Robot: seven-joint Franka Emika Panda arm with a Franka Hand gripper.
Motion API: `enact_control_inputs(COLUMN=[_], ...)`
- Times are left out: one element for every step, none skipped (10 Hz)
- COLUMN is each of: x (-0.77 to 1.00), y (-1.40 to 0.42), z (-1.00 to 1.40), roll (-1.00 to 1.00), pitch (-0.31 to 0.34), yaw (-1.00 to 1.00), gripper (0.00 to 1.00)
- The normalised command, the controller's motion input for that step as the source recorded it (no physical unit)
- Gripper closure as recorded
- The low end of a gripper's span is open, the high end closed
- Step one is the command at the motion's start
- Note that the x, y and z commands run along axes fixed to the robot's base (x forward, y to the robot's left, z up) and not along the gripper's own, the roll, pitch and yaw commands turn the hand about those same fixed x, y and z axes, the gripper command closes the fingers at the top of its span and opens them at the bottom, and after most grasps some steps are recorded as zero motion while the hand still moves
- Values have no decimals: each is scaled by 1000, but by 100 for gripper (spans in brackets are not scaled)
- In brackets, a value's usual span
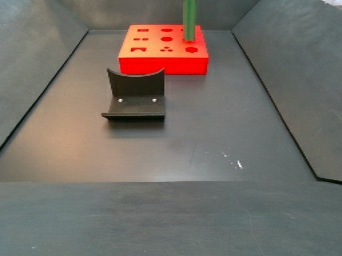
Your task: Insert the star object.
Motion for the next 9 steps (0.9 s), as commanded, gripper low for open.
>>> enact_control_inputs(x=[0, 0, -31, 0, 0, 0, 0, 0, 0], y=[0, 0, 0, 0, 0, 0, 0, 0, 0], z=[-311, -506, -757, -774, -894, -1000, -1000, -709, 0], roll=[0, 0, 0, 0, -6, -57, -33, -11, 0], pitch=[0, 0, 0, 0, -10, -51, -41, -27, 0], yaw=[-97, -171, -217, -240, -229, -263, -237, -200, 0], gripper=[100, 100, 100, 100, 100, 100, 100, 100, 100])
